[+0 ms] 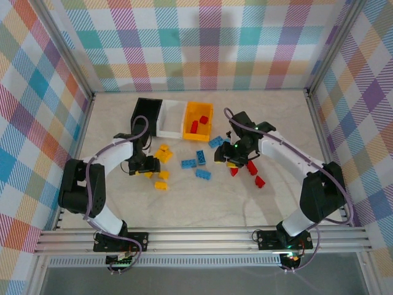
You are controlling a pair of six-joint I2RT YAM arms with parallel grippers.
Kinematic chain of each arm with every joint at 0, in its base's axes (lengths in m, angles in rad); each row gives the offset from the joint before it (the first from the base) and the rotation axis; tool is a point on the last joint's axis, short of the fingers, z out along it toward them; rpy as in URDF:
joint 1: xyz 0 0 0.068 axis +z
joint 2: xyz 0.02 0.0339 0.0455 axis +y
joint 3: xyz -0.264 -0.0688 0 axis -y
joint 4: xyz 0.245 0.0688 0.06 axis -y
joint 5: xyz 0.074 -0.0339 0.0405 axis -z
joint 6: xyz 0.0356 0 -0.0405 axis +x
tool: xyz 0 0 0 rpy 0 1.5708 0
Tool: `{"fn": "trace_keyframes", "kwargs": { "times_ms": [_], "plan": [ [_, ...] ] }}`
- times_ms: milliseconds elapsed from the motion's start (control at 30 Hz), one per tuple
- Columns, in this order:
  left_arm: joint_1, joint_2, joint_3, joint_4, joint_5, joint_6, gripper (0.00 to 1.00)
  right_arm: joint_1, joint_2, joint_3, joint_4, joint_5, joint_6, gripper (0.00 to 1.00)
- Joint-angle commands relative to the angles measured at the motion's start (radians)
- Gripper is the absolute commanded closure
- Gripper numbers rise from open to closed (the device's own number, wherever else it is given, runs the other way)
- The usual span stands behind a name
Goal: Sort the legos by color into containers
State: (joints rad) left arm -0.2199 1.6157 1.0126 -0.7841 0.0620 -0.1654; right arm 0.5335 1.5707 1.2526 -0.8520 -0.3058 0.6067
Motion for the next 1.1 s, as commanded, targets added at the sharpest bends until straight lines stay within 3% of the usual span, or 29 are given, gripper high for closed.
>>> {"fn": "trace_keyframes", "kwargs": {
  "times_ms": [0, 433, 800, 1067],
  "plan": [
    [0.012, 0.028, 0.037, 0.003, 0.011, 0.057, 0.26, 0.012, 0.036, 0.041, 0.004, -0.024, 0.008, 0.48],
    [0.028, 0.196, 0.104, 0.043, 0.005, 0.091, 0.29, 0.024, 0.079, 0.079, 0.007, -0.030, 0.019, 0.48],
    [0.033, 0.191, 0.080, 0.029, 0.048, 0.077, 0.64, 0.034, 0.106, 0.092, 0.017, -0.030, 0.024, 0.48],
    [0.071, 0.070, 0.063, -0.030, 0.117, 0.002, 0.67, 0.036, 0.122, 0.095, 0.028, -0.044, 0.021, 0.48]
  ]
}}
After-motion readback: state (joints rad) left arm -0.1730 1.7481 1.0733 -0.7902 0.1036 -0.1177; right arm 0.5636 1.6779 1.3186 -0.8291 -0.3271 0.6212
